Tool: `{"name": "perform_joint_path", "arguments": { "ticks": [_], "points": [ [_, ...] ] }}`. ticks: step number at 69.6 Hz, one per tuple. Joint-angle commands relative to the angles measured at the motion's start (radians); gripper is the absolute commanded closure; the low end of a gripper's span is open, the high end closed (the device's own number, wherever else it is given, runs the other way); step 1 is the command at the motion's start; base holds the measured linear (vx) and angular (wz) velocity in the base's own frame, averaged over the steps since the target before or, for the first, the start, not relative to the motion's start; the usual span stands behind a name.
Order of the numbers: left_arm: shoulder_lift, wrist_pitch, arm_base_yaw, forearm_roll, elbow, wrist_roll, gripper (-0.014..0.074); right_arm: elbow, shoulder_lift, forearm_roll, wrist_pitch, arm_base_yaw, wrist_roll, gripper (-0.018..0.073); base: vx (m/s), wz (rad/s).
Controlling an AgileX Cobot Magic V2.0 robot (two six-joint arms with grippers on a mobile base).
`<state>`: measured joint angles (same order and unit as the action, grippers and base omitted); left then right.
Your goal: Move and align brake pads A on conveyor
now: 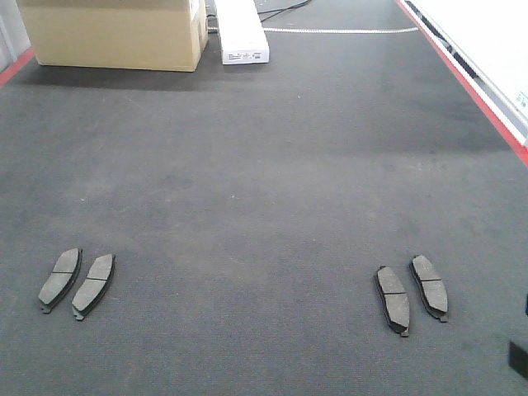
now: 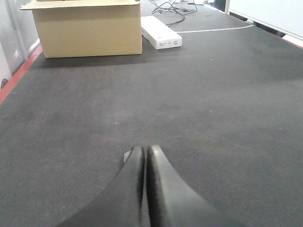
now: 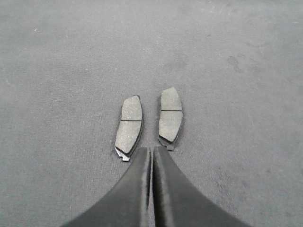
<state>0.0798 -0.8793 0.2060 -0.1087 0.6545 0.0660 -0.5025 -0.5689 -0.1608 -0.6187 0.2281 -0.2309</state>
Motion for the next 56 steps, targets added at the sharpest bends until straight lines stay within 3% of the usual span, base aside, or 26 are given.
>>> {"name": "perform_joint_path", "arguments": {
  "ticks": [1,56],
  "points": [
    [0.019,0.072,0.002,-0.001,0.019,0.000,0.0602,-0.015,0.030,-0.010,0.044,-0.008,0.001,0.0571,0.00,0.00],
    [0.019,0.072,0.002,-0.001,0.019,0.000,0.0602,-0.015,0.042,-0.011,-0.003,-0.008,0.001,0.0571,0.00,0.00]
  ]
}}
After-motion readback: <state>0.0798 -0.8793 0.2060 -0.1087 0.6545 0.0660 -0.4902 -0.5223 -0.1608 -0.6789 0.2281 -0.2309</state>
